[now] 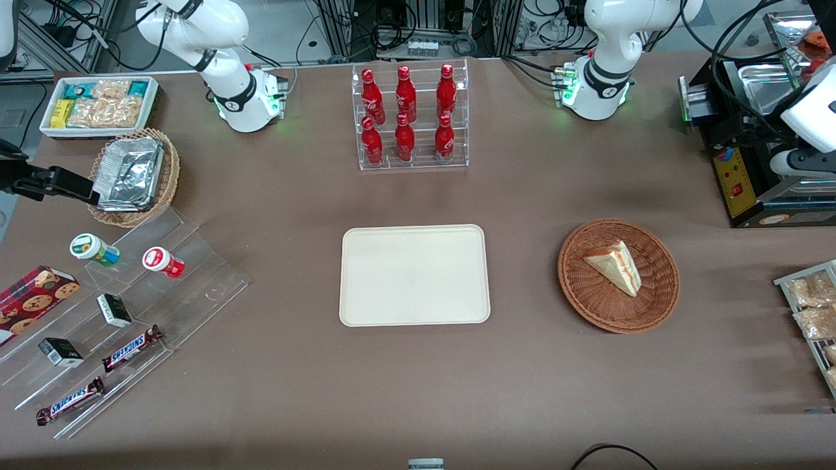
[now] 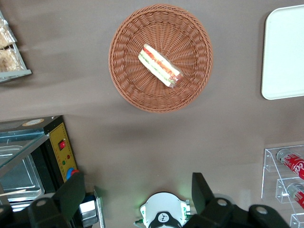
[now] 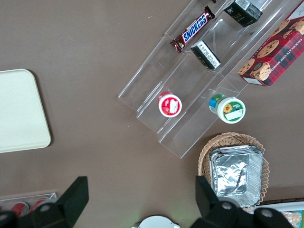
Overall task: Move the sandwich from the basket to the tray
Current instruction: 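Move the left gripper down over the sandwich in the wicker basket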
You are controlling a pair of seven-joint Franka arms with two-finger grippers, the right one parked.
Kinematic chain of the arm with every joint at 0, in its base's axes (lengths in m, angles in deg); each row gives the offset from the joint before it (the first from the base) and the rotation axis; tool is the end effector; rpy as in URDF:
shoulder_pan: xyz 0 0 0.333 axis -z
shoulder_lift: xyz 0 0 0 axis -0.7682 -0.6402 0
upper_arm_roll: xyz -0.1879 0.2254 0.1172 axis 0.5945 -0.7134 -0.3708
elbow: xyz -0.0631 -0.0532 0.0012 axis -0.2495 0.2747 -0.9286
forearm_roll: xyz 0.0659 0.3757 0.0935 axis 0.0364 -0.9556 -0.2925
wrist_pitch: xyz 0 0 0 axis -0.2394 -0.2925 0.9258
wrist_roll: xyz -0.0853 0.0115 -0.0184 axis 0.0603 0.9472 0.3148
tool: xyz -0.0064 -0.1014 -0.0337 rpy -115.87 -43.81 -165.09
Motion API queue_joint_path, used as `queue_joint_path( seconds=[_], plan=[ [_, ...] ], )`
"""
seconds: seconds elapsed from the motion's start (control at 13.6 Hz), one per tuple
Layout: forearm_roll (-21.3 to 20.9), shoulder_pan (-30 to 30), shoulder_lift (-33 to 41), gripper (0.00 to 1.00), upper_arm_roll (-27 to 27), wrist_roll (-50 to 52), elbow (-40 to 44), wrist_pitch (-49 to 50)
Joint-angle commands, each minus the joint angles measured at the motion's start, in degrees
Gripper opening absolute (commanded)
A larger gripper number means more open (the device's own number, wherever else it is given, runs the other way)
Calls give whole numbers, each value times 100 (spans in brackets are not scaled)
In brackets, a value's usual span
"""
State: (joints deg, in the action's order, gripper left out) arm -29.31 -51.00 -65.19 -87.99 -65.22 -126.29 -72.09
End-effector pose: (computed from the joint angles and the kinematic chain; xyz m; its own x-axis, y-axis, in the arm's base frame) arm 0.5143 -0.0008 0.6316 0.9804 -0.0998 -0.1699 -0.1015 -0.9948 -0.0015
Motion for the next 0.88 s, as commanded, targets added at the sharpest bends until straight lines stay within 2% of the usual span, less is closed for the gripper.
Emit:
queue_joint_path(
  seconds=[0.0, 0.29, 0.44, 0.59, 0.81],
  plan=[
    [-33, 143, -5, 99, -163, -67, 5, 168],
    [-358, 318, -286, 99, -111, 273, -354, -321],
    [-350, 397, -147, 99, -102, 1080, -1099, -1066],
    [-297, 572, -67, 99, -111, 2317, -1803, -1893],
    [-306, 749, -23, 99, -111, 3664, -2998, -3536]
  ],
)
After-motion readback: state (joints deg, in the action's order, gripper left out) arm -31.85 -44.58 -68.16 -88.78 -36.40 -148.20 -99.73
